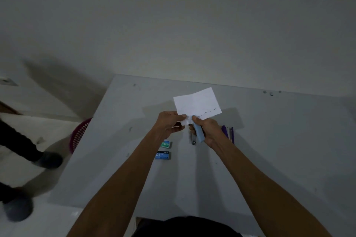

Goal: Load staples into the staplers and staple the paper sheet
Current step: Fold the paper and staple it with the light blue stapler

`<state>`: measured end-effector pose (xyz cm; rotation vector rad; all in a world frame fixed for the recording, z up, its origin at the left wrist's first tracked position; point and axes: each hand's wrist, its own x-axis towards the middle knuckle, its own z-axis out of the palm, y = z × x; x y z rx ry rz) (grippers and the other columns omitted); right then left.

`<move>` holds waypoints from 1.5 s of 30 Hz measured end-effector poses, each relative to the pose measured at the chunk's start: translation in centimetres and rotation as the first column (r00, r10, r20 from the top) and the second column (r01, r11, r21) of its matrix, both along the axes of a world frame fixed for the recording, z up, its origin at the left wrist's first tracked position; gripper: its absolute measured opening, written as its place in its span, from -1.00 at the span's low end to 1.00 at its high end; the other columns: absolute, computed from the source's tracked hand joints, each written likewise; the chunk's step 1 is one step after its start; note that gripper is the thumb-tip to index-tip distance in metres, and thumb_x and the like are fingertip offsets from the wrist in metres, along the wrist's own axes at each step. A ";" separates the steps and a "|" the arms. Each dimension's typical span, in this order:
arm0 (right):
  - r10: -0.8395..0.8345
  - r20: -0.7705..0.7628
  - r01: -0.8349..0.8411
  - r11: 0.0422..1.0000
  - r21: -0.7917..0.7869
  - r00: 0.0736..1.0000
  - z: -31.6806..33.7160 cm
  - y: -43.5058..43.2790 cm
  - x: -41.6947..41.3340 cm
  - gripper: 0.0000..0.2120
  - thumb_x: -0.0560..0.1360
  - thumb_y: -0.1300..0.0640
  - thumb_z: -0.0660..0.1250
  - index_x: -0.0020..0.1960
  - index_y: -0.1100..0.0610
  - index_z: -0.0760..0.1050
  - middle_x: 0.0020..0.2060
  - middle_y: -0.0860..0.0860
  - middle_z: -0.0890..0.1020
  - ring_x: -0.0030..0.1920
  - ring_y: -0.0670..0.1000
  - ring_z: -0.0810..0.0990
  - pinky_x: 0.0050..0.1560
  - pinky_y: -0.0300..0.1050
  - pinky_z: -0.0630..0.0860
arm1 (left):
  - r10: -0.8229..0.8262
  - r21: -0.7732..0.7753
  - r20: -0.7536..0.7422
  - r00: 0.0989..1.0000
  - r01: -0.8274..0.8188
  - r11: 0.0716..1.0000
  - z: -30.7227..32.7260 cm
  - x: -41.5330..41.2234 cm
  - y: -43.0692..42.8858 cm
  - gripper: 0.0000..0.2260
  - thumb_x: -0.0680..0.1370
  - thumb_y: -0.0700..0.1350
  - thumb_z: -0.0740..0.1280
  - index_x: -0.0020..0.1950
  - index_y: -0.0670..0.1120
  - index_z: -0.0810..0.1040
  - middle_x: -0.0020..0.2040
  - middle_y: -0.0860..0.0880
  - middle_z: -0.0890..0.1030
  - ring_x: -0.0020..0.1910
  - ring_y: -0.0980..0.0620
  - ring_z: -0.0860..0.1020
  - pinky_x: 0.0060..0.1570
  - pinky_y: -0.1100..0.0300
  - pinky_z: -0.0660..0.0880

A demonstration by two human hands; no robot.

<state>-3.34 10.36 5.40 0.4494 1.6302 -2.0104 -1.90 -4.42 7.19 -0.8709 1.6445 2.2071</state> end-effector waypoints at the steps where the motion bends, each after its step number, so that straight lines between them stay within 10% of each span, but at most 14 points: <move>1: 0.003 -0.012 -0.002 0.999 0.034 1.000 -0.1 0.0 -0.1 -0.74 0.52 0.16 0.36 0.13 0.30 0.49 -0.26 0.12 0.61 -0.44 -0.08 0.59 -0.44 -0.24 0.54 | 0.002 -0.002 -0.004 1.000 -0.002 1.000 -0.1 0.1 0.0 -0.94 0.45 -0.30 0.44 -0.12 -0.24 0.58 -0.17 -0.14 0.63 -0.23 -0.03 0.60 -0.41 0.24 0.58; 14: 0.110 0.070 -0.107 0.993 -0.041 0.991 -0.5 1.7 -0.8 -0.77 0.52 0.13 0.37 0.05 0.31 0.54 -0.24 0.12 0.64 -0.24 0.04 0.59 -0.24 -0.12 0.57 | 0.137 -0.062 0.042 0.990 -0.134 0.989 -0.8 -0.6 -1.0 -0.88 0.47 -0.30 0.41 -0.22 -0.16 0.52 -0.20 -0.16 0.58 -0.33 -0.01 0.52 -0.48 0.28 0.50; 19: -0.042 -0.038 0.050 0.961 0.272 0.998 -3.0 3.7 -1.8 -0.81 0.46 0.16 0.43 0.00 0.25 0.55 -0.20 0.19 0.61 -0.29 0.09 0.57 -0.23 -0.02 0.52 | 0.261 0.026 0.099 0.960 -0.265 0.964 -2.6 -1.1 -2.3 -0.91 0.48 -0.41 0.34 -0.17 -0.27 0.49 0.01 -0.29 0.57 -0.21 -0.09 0.57 -0.29 0.14 0.60; 25: 0.161 -0.207 0.063 0.624 0.779 0.965 -6.1 4.5 -2.6 -0.57 0.41 0.00 0.46 -0.46 0.17 0.35 -0.51 0.09 0.44 -0.44 0.06 0.49 -0.42 -0.17 0.37 | 0.345 0.042 0.203 0.916 -0.360 0.932 -5.8 -0.9 -2.5 -0.73 0.47 -0.51 0.28 0.16 -0.44 0.44 0.03 -0.31 0.52 -0.02 -0.22 0.52 0.00 -0.04 0.53; 32: 0.296 -0.163 0.022 0.426 0.904 0.941 -8.7 3.1 -2.9 -0.60 0.48 -0.11 0.34 -0.09 0.24 0.37 -0.15 0.21 0.59 -0.17 0.19 0.61 -0.33 -0.11 0.39 | 0.396 -0.065 0.262 0.880 -0.394 0.917 -11.8 -1.4 -3.2 -0.88 0.38 -0.43 0.42 -0.22 -0.30 0.51 0.02 -0.24 0.61 -0.14 -0.19 0.59 0.04 -0.15 0.57; 45: 0.317 -0.085 -0.037 0.360 0.932 0.945 -9.5 2.0 -2.3 -0.52 0.47 -0.03 0.39 0.13 0.33 0.37 0.04 0.26 0.53 -0.02 0.21 0.57 -0.24 -0.11 0.39 | 0.382 -0.199 0.239 0.893 -0.340 0.919 -13.3 -1.8 -3.3 -0.54 0.27 -0.36 0.51 0.14 -0.39 0.53 0.08 -0.28 0.61 -0.02 -0.25 0.62 -0.01 -0.15 0.60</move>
